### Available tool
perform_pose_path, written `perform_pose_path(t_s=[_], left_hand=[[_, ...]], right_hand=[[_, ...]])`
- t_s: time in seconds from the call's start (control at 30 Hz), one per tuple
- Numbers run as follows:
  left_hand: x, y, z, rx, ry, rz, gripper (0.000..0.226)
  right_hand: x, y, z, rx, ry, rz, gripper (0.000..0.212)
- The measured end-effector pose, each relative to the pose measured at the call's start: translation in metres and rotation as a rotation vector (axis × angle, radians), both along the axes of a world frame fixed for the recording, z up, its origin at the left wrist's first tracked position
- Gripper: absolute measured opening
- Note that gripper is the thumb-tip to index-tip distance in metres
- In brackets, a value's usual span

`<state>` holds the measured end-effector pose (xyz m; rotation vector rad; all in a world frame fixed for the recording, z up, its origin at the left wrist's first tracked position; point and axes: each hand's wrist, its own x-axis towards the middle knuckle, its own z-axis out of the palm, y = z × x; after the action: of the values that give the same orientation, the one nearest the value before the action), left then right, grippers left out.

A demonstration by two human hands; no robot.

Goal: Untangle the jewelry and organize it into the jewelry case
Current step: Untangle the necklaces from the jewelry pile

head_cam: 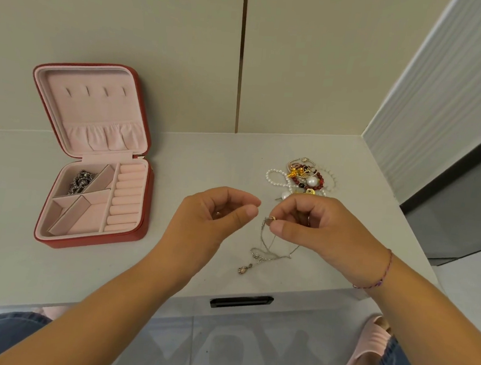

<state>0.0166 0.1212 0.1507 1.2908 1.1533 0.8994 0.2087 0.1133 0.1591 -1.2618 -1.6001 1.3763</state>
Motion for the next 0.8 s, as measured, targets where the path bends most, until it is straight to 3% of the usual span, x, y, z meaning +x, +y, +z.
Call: perform_pose_path(t_s=[0.2, 0.57, 0.8], left_hand=[[0.0015, -0.0022, 0.001, -0.019, 0.041, -0.146, 0.025], [0.0033, -0.003, -0.0045, 0.004, 0.138, -0.133, 0.022], [0.0021, -0.0006, -0.0027, 0.018, 0.011, -0.092, 0.015]], right_hand=[[-0.0014, -0.0003, -0.0002, -0.003, 0.032, -0.009, 0.018], [-0.0008, 0.0002, 0.0016, -0.013, 0.104, -0.003, 0.021], [0.0037, 0.0033, 0.0017, 0.01, 0.005, -0.087, 0.014]])
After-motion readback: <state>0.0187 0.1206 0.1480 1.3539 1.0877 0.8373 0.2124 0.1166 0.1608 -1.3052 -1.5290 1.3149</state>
